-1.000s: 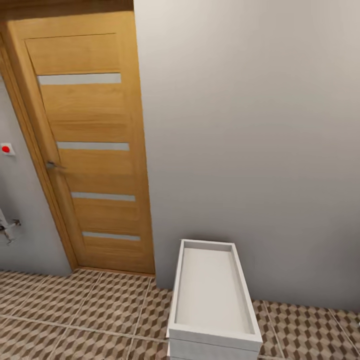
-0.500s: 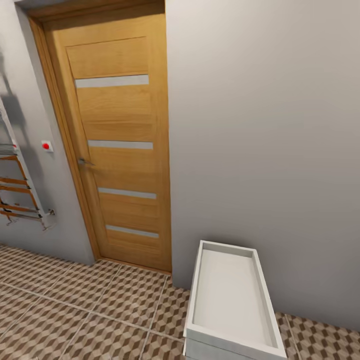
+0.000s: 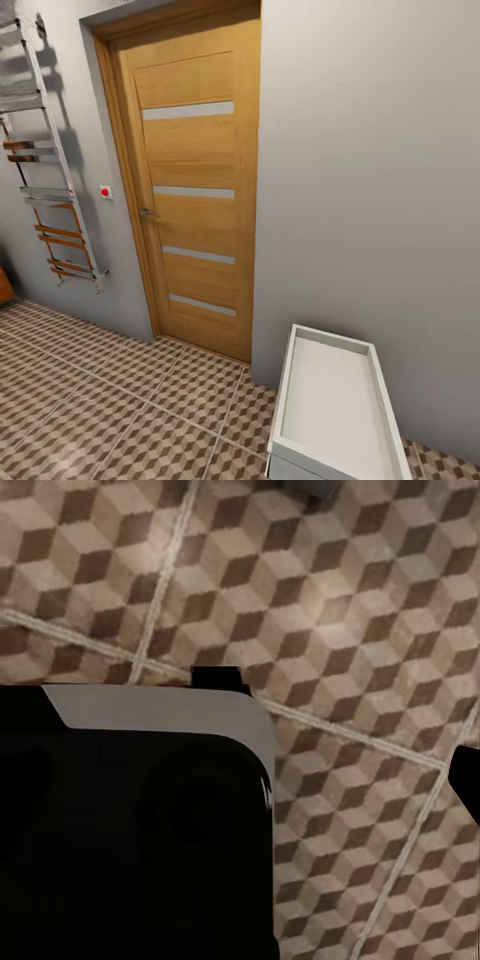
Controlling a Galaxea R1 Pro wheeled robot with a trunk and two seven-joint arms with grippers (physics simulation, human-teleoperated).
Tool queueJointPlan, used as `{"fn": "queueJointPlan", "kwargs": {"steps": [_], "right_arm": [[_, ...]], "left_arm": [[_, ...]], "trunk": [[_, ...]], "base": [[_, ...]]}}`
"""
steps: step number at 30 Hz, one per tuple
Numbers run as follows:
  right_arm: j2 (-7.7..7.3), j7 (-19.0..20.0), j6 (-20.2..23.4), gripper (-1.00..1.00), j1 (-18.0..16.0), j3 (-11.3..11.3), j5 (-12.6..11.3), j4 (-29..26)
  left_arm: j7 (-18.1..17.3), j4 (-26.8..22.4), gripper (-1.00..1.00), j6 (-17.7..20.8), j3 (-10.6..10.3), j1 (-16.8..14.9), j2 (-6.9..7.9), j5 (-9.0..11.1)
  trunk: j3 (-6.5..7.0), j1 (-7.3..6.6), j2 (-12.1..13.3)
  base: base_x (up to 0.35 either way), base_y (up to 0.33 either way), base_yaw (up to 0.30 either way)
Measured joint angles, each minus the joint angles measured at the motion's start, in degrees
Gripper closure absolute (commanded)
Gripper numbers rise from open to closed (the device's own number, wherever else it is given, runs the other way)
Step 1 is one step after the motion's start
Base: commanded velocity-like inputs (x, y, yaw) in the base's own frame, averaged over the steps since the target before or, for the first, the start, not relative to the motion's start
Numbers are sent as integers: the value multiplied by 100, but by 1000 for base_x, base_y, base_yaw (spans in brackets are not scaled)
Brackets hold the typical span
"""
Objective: Take the four mousetraps from the cabinet in the bathroom and place them on the bathroom floor. Make sure all four end up on the same floor surface, and ensure that at least two of them are either under or directly next to the same bathroom sink.
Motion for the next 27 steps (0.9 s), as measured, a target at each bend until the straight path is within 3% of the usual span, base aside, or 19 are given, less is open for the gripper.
{"fn": "queueJointPlan", "kwargs": {"steps": [18, 27], "right_arm": [[0, 11, 2, -100, 3, -1, 1, 0], [3, 7, 2, -100, 1, 0, 5, 0]], "left_arm": [[-2, 0, -100, -4, 29, 2, -7, 28], [-11, 3, -100, -9, 45, 2, -105, 18]], "trunk": [[52, 0, 0], [80, 0, 0]], "base": [[0, 0, 270], [0, 0, 253]]}}
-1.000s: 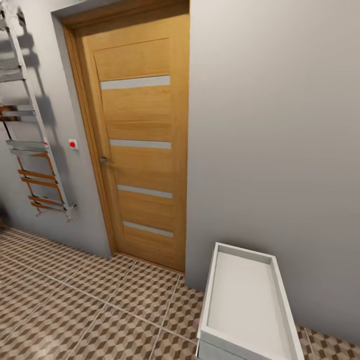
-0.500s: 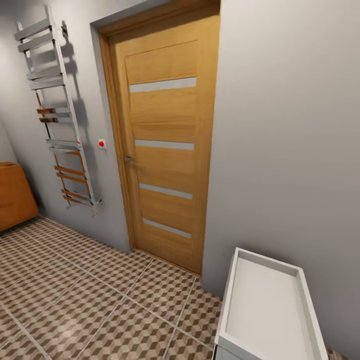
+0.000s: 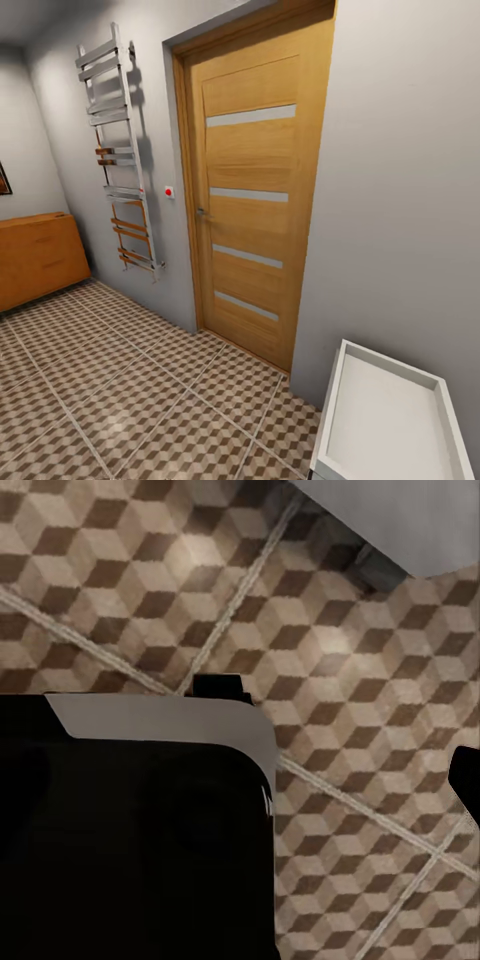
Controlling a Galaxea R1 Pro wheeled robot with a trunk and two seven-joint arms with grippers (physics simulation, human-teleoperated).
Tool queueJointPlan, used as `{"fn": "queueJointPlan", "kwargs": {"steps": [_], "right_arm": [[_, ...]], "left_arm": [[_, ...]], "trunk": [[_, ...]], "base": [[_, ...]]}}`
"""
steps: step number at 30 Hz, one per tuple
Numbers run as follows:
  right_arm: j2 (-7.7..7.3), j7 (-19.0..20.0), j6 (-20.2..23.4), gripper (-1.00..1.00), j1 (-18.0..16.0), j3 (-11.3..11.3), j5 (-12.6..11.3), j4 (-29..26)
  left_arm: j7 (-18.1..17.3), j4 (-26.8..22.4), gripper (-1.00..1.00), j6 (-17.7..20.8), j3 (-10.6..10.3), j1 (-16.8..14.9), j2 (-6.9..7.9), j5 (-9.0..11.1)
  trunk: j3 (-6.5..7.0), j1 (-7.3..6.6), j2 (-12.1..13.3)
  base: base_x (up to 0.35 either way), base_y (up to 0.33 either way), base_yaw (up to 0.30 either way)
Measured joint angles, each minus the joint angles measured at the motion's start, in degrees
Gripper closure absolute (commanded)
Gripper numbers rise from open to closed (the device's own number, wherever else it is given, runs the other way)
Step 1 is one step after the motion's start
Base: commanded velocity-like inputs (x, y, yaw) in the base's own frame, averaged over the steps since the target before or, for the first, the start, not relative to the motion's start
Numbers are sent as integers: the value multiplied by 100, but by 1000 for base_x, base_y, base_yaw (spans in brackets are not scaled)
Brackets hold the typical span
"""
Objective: Take the four mousetraps from the cabinet in the bathroom and place them on the bathroom floor. Make sure all four end up on the same floor surface, and ensure that at least two of them are either under or directly next to the same bathroom sink.
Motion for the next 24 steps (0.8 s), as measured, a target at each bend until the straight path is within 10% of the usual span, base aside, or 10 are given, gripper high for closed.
{"fn": "queueJointPlan", "kwargs": {"steps": [24], "right_arm": [[43, 7, 6, -100, 0, 8, 26, 0]], "left_arm": [[-2, 51, -100, 20, 2, 0, -109, 52]], "trunk": [[84, 0, 0]], "base": [[0, 0, 228]]}}
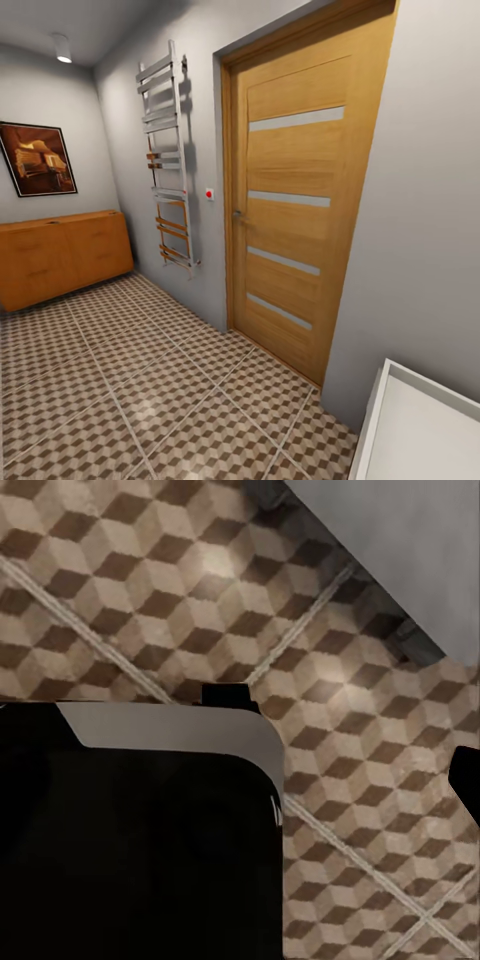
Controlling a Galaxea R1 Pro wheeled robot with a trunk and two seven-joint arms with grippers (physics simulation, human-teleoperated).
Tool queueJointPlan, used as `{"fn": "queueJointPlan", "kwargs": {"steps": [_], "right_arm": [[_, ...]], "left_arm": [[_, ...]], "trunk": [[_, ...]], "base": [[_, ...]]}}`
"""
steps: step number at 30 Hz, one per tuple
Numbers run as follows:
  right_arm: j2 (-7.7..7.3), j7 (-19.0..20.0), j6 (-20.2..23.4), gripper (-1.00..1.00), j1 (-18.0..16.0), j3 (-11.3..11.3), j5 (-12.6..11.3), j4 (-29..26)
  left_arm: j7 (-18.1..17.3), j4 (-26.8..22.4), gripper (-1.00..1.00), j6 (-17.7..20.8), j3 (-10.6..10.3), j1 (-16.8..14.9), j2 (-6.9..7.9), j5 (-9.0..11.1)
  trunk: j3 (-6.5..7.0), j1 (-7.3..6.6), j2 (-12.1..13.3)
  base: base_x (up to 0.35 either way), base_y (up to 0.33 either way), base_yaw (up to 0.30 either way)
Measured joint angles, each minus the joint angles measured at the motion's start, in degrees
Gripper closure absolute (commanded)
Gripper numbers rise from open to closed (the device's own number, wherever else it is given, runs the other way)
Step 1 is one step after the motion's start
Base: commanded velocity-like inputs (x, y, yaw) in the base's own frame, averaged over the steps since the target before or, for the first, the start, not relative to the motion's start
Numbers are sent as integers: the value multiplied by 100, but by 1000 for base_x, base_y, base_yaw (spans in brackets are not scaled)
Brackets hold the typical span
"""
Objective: Take the four mousetraps from the cabinet in the bathroom and place them on the bathroom floor. Make sure all four end up on the same floor surface, and ensure that at least two of them are either under or directly next to the same bathroom sink.
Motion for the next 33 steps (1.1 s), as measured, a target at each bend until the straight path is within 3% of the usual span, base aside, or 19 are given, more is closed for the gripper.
{"fn": "queueJointPlan", "kwargs": {"steps": [33], "right_arm": [[5, -9, -1, -100, 4, 0, -8, 0]], "left_arm": [[0, 15, -100, -1, -1, 0, -13, 3]], "trunk": [[125, 0, 0]], "base": [[0, 0, 244]]}}
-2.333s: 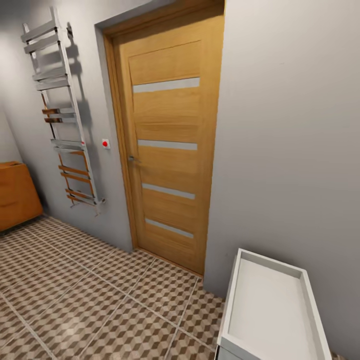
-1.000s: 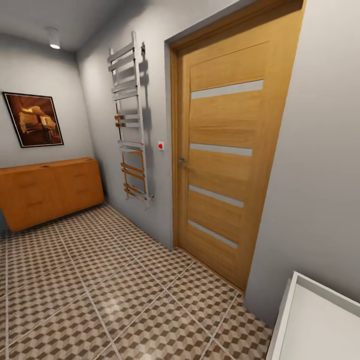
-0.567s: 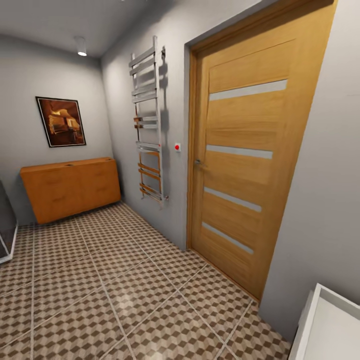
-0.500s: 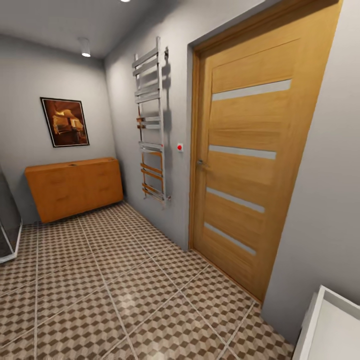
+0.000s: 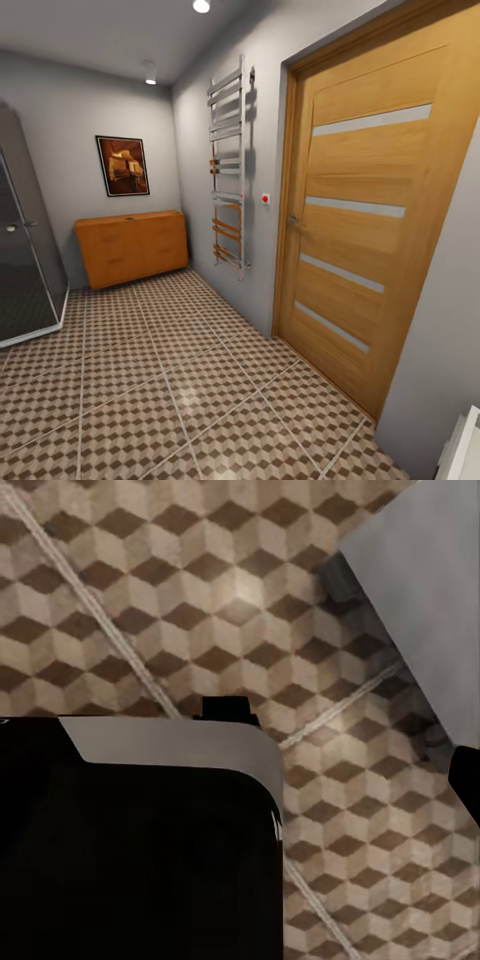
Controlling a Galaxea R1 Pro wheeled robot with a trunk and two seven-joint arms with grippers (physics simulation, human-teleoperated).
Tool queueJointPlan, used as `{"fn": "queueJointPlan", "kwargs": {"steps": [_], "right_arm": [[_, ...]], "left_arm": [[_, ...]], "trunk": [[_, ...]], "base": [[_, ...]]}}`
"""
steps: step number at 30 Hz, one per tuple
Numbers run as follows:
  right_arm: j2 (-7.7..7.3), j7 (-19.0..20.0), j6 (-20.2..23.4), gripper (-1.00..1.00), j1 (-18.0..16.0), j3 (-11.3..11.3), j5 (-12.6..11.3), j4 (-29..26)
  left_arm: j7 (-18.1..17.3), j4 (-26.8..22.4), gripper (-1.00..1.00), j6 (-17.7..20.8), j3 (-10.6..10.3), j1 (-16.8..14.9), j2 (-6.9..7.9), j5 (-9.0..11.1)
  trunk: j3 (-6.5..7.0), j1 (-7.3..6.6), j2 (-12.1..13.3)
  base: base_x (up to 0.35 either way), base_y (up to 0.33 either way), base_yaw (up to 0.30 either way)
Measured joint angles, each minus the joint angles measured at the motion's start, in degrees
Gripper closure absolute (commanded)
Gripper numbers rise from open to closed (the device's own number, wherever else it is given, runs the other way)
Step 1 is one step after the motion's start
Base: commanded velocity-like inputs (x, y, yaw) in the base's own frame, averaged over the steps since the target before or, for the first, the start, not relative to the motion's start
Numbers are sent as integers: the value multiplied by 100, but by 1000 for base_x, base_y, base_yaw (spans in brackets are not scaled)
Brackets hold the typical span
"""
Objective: Take the four mousetraps from the cabinet in the bathroom and place them on the bathroom floor. Make sure all four end up on the same floor surface, and ensure that at least two of them are either under or directly next to the same bathroom sink.
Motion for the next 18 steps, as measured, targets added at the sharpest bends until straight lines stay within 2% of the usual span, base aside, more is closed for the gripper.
{"fn": "queueJointPlan", "kwargs": {"steps": [18], "right_arm": [[3, 1, 2, -100, -5, 0, 25, 0]], "left_arm": [[0, 0, -100, 1, 1, 0, 0, 1]], "trunk": [[67, 0, 0]], "base": [[0, 0, 252]]}}
